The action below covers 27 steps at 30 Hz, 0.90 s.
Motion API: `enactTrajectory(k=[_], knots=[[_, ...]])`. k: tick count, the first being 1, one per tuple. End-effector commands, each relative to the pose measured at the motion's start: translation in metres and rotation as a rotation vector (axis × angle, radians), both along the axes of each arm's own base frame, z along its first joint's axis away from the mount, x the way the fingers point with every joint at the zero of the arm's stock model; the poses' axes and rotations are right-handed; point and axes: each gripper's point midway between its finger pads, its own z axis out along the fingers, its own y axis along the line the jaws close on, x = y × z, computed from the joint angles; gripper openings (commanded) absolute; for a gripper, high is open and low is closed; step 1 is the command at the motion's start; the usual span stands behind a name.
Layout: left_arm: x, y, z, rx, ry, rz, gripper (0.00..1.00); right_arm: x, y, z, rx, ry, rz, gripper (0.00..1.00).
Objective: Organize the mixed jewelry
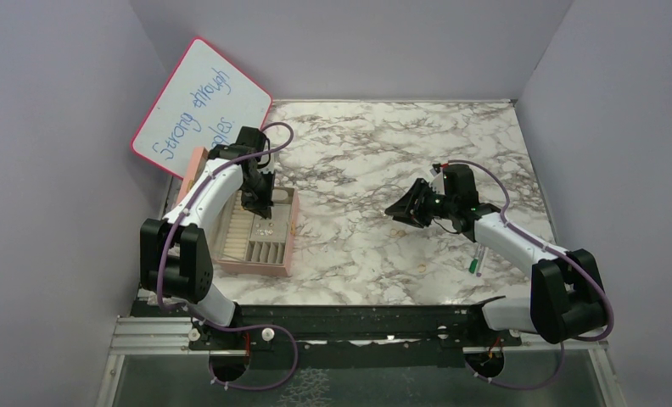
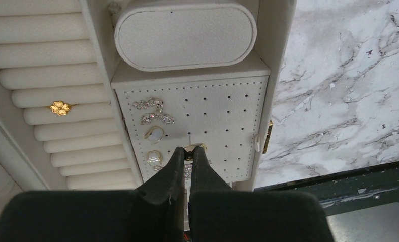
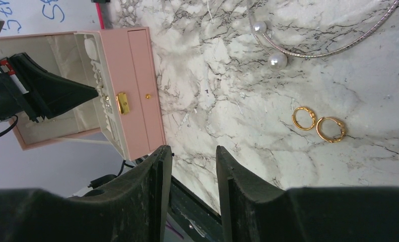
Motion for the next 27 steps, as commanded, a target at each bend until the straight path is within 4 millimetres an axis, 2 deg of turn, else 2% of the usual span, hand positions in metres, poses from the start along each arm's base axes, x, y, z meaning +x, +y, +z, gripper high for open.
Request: enactTrajectory(k=[1, 27], knots=[[-0.0008, 0.0033, -0.006, 0.015, 0.011, 0.007, 0.0, 0.0043, -0.0045, 0.0039, -0.021, -0.027, -0.018, 0.42], [-0.002, -0.001, -0.012, -0.001, 0.024, -0.003, 0.0, 0.0037, -0.0056, 0.0038, -0.024, -0.028, -0.022, 0.42]])
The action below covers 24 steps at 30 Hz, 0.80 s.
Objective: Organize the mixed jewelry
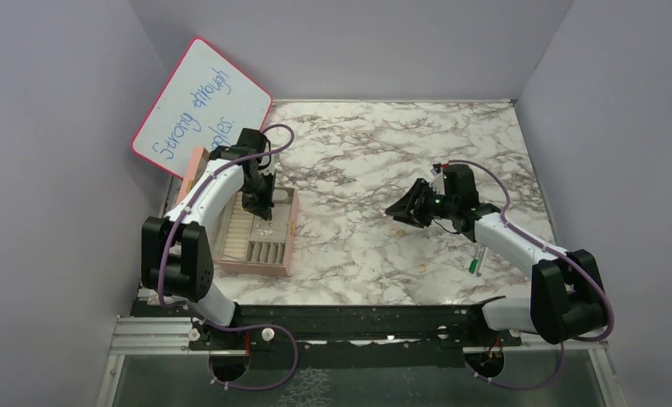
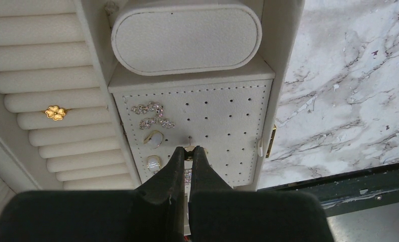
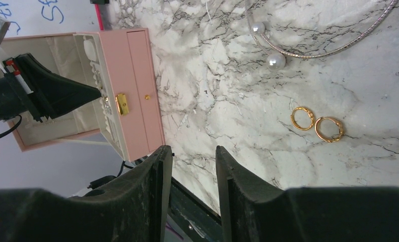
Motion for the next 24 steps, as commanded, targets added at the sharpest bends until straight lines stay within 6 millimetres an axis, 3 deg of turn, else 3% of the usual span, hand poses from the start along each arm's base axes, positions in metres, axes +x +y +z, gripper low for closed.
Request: enactTrajectory(k=[1, 15, 24], knots=[[-0.001, 0.0, -0.005, 0.002, 0.011, -0.002, 0.0, 0.003, -0.005, 0.004, -0.02, -0.026, -0.017, 0.42], [-0.004, 0.004, -0.007, 0.032, 0.013, 0.001, 0.0, 0.003, -0.005, 0.004, -0.02, -0.029, -0.018, 0.41], [-0.003, -0.011, -0.002, -0.045, 0.015, -0.028, 0.07, 0.003, -0.005, 0.005, -0.018, -0.033, -0.017, 0.41]])
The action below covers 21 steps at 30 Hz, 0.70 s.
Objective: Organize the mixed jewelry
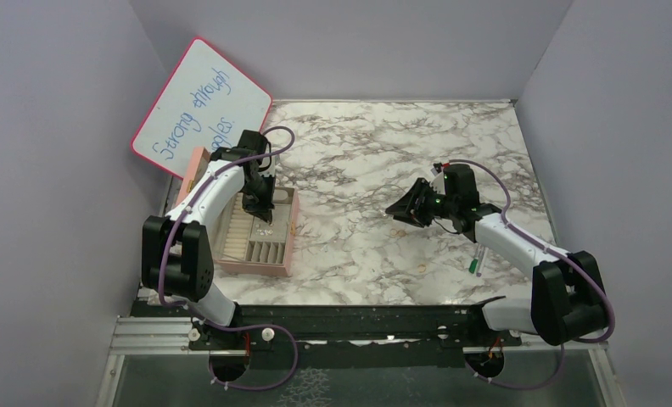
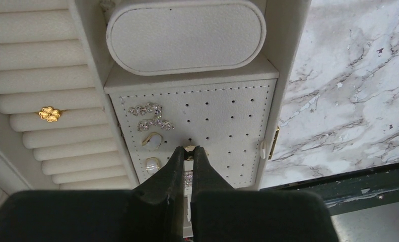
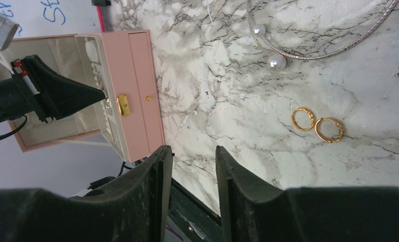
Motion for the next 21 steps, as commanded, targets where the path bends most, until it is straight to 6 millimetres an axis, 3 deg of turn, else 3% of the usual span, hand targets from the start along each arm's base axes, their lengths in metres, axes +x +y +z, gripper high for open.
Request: enactTrajectory(k=[1, 21], knots=[[-0.0001, -0.0115, 0.0029, -0.053, 0.005, -0.026, 0.09, 0.0022, -0.0043, 0.0042, -0.016, -0.027, -0.013, 0.41], [-0.0004, -0.0185, 0.0073, -0.083, -0.009, -0.047, 0.2, 0.002, -0.0043, 0.0049, -0.016, -0.032, -0.012, 0.41]])
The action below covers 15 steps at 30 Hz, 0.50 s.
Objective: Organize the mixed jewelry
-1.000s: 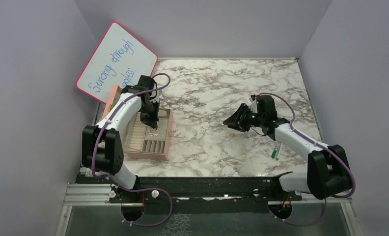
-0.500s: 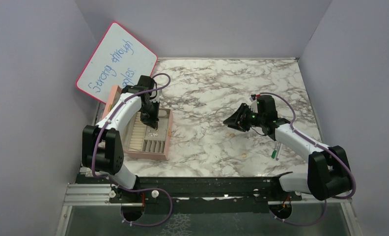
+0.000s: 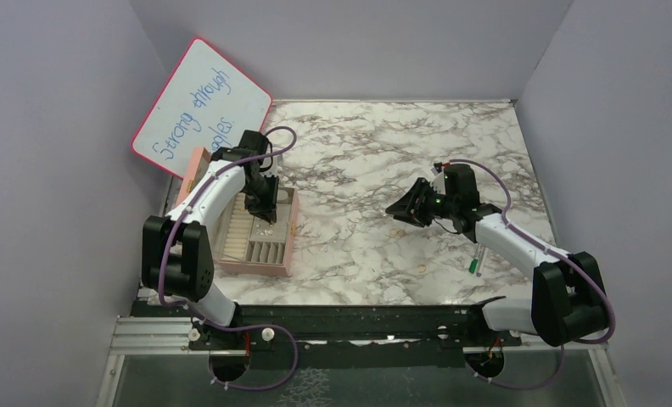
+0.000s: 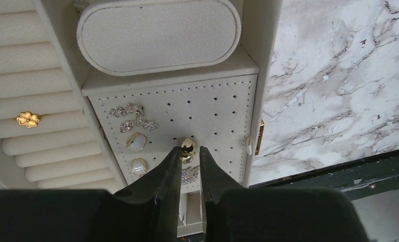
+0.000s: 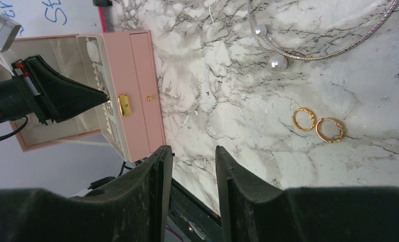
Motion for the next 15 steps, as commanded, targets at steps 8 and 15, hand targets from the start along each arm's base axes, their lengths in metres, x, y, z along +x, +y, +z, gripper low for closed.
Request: enactTrajectory(k=[8, 15], knots=[[0.0011, -0.0117, 0.0099, -0.056, -0.024, -0.026, 0.22, 0.0017, -0.0043, 0.0038, -0.017, -0.027, -0.012, 0.41], [0.0025, -0.0074, 0.0149, -0.036, -0.047, -0.017, 0.21, 0.0011, -0.0047, 0.0031, -0.018, -0.026, -0.013, 0.41]])
